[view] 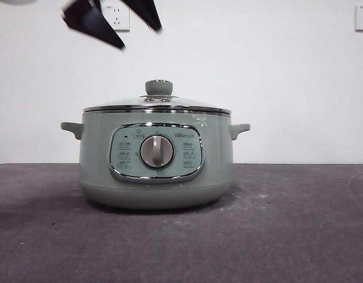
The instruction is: Pick up the pumpkin,open the lid,put the pumpkin in the pot,close the lid
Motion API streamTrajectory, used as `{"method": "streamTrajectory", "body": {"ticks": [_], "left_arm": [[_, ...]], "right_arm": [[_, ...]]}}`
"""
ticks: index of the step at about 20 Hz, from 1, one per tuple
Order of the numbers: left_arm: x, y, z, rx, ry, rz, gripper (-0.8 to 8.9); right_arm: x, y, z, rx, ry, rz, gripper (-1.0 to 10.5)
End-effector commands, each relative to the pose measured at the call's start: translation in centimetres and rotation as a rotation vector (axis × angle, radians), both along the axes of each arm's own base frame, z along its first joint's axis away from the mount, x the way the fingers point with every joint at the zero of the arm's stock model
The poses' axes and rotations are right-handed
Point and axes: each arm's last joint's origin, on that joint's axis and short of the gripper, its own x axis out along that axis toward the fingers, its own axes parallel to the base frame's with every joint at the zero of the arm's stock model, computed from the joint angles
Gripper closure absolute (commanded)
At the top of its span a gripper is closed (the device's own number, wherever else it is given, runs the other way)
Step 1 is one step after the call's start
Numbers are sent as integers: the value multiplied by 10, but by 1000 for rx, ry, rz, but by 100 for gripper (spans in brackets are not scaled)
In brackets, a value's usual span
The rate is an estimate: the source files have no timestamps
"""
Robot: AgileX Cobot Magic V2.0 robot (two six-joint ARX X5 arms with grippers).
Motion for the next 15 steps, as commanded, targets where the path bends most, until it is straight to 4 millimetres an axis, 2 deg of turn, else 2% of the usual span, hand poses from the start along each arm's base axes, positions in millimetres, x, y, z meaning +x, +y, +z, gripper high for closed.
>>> {"method": "streamTrajectory", "body": {"ticks": [1, 2, 3, 4, 6, 8, 10, 15], "left_arm": [[-31, 13, 18, -34, 23, -46, 285], [-43, 18, 25, -51, 31, -69, 311], [-57, 24, 31, -64, 39, -88, 408], [-69, 30, 37, -72, 44, -102, 544], [-90, 40, 44, -84, 54, -120, 816], [-106, 48, 49, -88, 60, -127, 822], [-117, 53, 52, -101, 70, -148, 822], [-122, 55, 53, -105, 77, -156, 817]], "right_arm": [[3, 4, -4, -15, 46, 19, 388], [5, 5, -6, -22, 68, 29, 409], [6, 8, -8, -26, 96, 52, 458], [8, 9, -10, -29, 123, 78, 512], [9, 12, -12, -14, 150, 115, 694], [9, 13, -12, -24, 134, 157, 973], [9, 13, -12, -15, 139, 175, 955], [9, 13, -12, -9, 148, 151, 946]]}}
